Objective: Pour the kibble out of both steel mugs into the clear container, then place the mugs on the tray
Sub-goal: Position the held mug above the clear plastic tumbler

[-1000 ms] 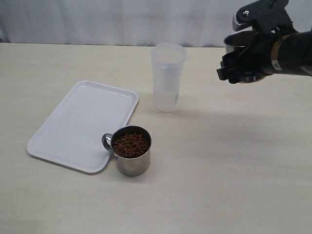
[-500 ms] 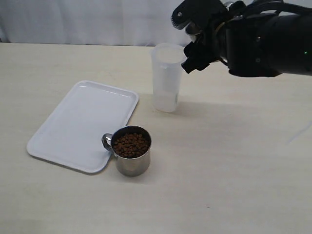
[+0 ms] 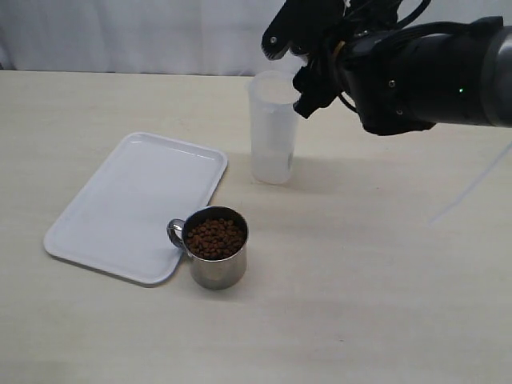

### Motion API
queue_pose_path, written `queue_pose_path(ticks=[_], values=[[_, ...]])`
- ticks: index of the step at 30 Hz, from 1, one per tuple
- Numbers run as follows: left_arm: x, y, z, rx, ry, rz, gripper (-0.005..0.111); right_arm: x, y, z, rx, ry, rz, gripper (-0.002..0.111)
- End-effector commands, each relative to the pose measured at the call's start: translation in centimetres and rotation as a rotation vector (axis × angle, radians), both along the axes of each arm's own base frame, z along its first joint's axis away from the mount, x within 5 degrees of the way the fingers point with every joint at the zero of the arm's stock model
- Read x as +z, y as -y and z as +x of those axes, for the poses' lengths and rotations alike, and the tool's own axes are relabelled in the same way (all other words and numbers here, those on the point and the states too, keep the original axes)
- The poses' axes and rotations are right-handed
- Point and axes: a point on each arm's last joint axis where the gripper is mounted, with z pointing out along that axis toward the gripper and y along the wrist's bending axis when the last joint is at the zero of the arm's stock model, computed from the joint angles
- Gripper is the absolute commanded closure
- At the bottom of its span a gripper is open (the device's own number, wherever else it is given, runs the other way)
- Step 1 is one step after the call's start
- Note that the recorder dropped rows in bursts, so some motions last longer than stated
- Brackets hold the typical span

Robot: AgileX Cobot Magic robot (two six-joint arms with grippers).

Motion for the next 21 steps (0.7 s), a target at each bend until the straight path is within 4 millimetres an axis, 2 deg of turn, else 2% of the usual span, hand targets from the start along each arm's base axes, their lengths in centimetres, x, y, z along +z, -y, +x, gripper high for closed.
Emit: queue_pose_path(ticks=[1,9,16,21], values=[[0.1,0.0,0.0,-0.002,0.011,-0.013,0.107,0.7,-0.1,0.0,0.011,0.036,-0.023,0.104],[0.1,0.0,0.0,-0.002,0.011,-0.013,0.107,0.7,-0.2,0.0,0.064,0.047,-0.150,0.104],[0.1,0.0,0.0,-0.002,0.011,-0.013,0.107,0.9,-0.9,0.9,0.069,0.063,-0.160,0.104],[0.0,0.0,0.0,-0.002,0.007,-0.013,0.107,0.2,-1.1,1.5,0.092,0.076,-0.311,0.104]])
